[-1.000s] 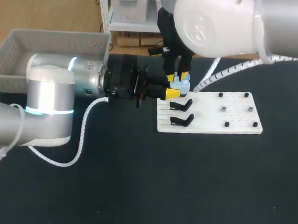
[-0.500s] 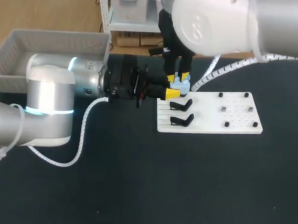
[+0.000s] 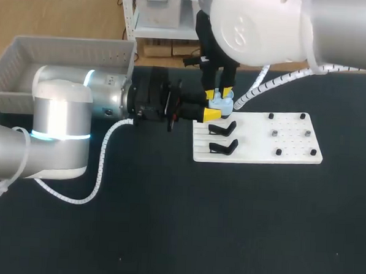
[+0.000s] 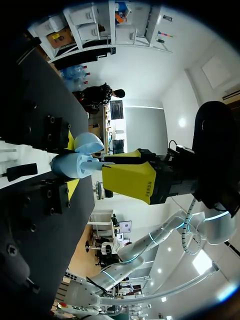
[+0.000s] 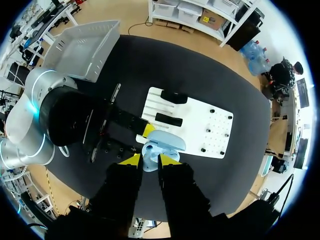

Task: Pick up each earbud case from the left stands, insert the matching earbuds, close the lid, and place the case in the box.

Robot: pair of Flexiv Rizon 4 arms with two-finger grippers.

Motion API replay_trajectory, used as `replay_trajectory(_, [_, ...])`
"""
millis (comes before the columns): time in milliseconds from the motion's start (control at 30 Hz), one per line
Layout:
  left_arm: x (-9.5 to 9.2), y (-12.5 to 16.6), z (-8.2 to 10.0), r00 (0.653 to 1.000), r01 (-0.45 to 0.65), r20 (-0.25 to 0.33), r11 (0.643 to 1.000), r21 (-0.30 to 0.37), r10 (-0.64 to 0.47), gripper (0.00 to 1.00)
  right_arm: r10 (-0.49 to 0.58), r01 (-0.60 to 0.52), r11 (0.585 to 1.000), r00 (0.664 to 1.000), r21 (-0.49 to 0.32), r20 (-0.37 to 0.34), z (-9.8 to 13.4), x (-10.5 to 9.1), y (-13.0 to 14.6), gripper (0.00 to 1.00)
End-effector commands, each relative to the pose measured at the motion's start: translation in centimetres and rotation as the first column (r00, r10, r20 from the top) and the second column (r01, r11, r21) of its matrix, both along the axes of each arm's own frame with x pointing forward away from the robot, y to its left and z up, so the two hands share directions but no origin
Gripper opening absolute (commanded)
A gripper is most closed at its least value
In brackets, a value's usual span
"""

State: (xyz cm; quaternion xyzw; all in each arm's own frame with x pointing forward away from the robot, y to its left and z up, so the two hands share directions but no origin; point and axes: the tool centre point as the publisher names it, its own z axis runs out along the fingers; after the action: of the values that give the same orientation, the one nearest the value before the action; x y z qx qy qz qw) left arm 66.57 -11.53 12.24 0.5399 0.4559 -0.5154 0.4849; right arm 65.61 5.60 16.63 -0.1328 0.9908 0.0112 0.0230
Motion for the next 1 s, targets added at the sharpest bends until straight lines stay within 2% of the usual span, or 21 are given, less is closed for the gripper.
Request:
replay_trajectory(33, [-0.09,-0.01,-0.12,1.000,-0.004,0.003,1.000,-0.003,0.004,0.00,-0.001,0.001,1.000,1.000,-0.001,-0.001,-0.20,0.08,0.04,0.00])
replay_trajectory(800, [-0.09,-0.01,-0.12,1.000,-0.004,0.003,1.000,-0.003,0.004,0.00,0.006,-0.006,1.000,1.000,-0.020,-0.013,-1.03,0.29,0.31,0.00])
replay_trajectory(833, [-0.09,-0.01,-0.12,1.000,-0.004,0.003,1.000,-0.003,0.004,0.00,0.006,-0.007,1.000,1.000,-0.021,-0.015,-1.04,0.29,0.31,0.14])
replay_trajectory(867, [-0.09,-0.01,-0.12,1.000,-0.004,0.003,1.000,-0.003,0.004,0.00,0.006,-0.006,1.000,1.000,-0.020,-0.015,-1.02,0.26,0.29,0.37])
replay_trajectory(900, [-0.09,-0.01,-0.12,1.000,-0.004,0.003,1.000,-0.003,0.004,0.00,0.004,-0.004,1.000,1.000,-0.017,-0.014,-0.92,0.19,0.22,0.53])
replay_trajectory(933, [-0.09,-0.01,-0.12,1.000,-0.004,0.003,1.000,-0.003,0.004,0.00,0.003,-0.003,1.000,1.000,-0.016,-0.013,-0.74,0.11,0.15,0.95])
replay_trajectory(967, [-0.09,-0.01,-0.12,1.000,-0.004,0.003,1.000,-0.003,0.004,0.00,0.002,-0.002,1.000,1.000,-0.015,-0.010,-0.49,-0.02,0.05,1.00])
replay_trajectory(1000, [-0.09,-0.01,-0.12,1.000,-0.004,0.003,1.000,-0.003,0.004,0.00,0.002,-0.002,1.000,1.000,-0.014,-0.006,-0.28,-0.12,-0.02,1.00])
